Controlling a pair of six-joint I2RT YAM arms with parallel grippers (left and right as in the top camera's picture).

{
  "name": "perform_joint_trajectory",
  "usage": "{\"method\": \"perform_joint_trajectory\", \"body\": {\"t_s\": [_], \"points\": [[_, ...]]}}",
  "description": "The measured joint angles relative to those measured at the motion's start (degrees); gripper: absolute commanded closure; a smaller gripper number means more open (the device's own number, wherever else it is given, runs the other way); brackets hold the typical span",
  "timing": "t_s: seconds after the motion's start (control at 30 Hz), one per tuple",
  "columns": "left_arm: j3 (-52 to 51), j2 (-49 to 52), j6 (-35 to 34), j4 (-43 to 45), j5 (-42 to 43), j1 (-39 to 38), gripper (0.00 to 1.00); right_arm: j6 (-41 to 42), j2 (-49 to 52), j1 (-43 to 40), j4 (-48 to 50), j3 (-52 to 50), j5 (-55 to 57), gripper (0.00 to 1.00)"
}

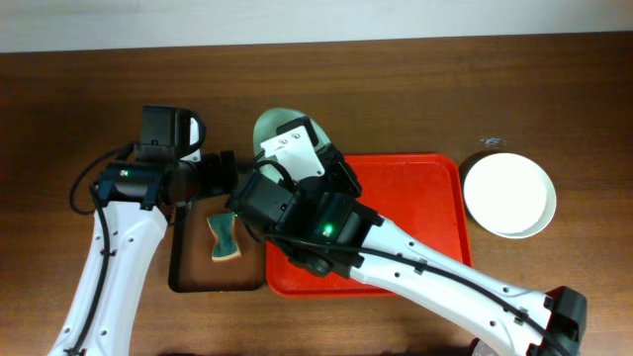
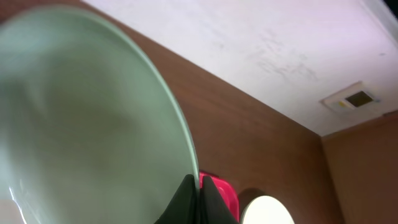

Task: Clean dirty plates on tray and stack at the side
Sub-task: 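Place the pale-green plate on top of the plate stack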

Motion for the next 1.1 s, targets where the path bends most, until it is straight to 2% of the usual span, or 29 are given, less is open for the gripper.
{"method": "perform_joint_trajectory", "body": {"t_s": [0.23,0.27,0.4,0.47,0.57,0.6,0.73,0.83,0.93,1.03,1.1], "points": [[0.0,0.0,0.0,0.0,0.0,0.0,0.01,1.66,0.31,-1.27,-4.57,-0.02,0.35,0.96],[0.0,0.0,0.0,0.02,-0.02,0.0,0.01,4.92,0.33,-1.46,-7.93,-0.09,2.08,0.96],[0.0,0.0,0.0,0.0,-0.02,0.0,0.01,10.4,0.33,-2.73,-7.76,-0.48,-2.29,0.96],[0.0,0.0,0.0,-0.09,-0.02,0.0,0.01,14.36,0.33,-7.65,-7.78,-1.18,-8.68,0.96],[0.0,0.0,0.0,-0.02,-0.02,0.0,0.01,16.5,0.55,-22.4,-8.24,-1.22,-24.9,0.96],[0.0,0.0,0.0,0.02,-0.02,0.0,0.01,16.11,0.66,-30.47,-8.81,-1.22,-33.14,0.96],[0.0,0.0,0.0,0.02,-0.02,0.0,0.01,10.36,0.87,-59.67,-9.75,-1.22,-53.31,0.96],[0.0,0.0,0.0,0.0,-0.02,0.0,0.01,6.19,0.87,-74.86,-13.33,-1.22,-58.64,0.96],[0.0,0.0,0.0,0.02,-0.02,0.0,0.01,3.85,0.83,-84.48,-12.63,-4.09,-59.25,0.96],[0.0,0.0,0.0,0.04,-0.04,0.0,0.01,3.21,1.01,-91.8,-5.97,-14.64,-58.99,0.96],[0.0,0.0,0.0,-0.04,-0.02,0.0,0.01,2.99,1.03,-94.95,2.19,-23.67,-59.06,0.96]]}}
